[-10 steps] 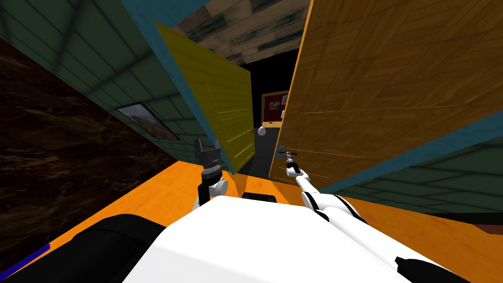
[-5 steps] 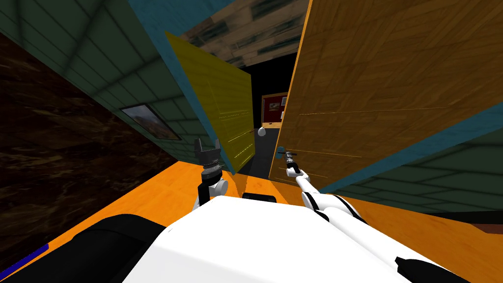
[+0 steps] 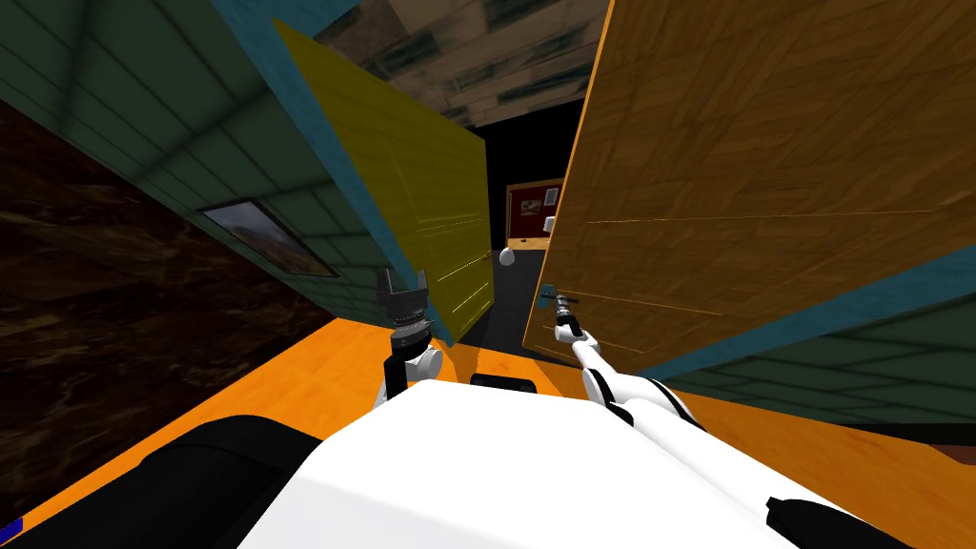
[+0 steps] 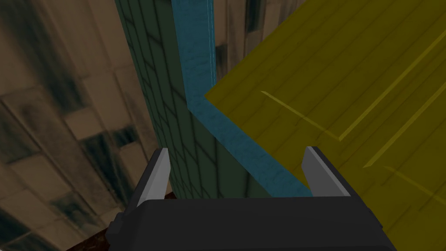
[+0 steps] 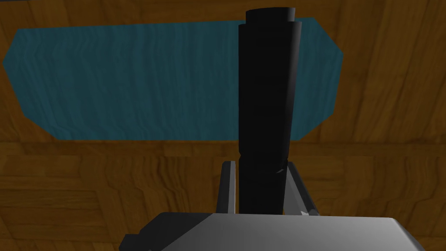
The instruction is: Push the door open
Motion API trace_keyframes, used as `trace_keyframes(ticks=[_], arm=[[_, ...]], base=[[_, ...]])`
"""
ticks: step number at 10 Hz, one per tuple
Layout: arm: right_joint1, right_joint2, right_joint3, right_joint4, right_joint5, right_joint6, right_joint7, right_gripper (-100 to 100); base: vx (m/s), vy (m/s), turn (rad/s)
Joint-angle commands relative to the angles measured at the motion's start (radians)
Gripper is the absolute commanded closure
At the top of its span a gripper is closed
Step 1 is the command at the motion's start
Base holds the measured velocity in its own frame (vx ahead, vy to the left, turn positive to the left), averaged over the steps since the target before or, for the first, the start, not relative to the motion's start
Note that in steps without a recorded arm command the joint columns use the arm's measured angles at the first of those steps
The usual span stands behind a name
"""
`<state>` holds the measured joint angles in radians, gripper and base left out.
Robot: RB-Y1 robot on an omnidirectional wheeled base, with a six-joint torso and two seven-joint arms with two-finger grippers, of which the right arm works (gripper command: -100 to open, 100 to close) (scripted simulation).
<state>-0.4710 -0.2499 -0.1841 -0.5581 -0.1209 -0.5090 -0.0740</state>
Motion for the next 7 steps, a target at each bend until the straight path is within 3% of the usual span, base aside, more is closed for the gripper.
trace_keyframes(ticks=[1,2,4,5,7], arm=[[-0.001,0.0,-0.034,-0.018,-0.007,-0.003,0.028,100],[-0.004,0.005,-0.054,-0.016,-0.011,-0.004,0.046,100],[-0.004,0.005,-0.054,-0.016,-0.011,-0.004,0.046,100],[-0.009,0.012,-0.087,-0.012,-0.018,-0.006,0.075,100],[-0.013,0.018,-0.11,-0.01,-0.023,-0.008,0.096,100]], base=[[0.203,0.018,-0.031],[0.195,0.011,-0.04],[0.08,0.001,-0.011],[0.088,0.004,-0.021],[0.121,0.021,-0.043]])
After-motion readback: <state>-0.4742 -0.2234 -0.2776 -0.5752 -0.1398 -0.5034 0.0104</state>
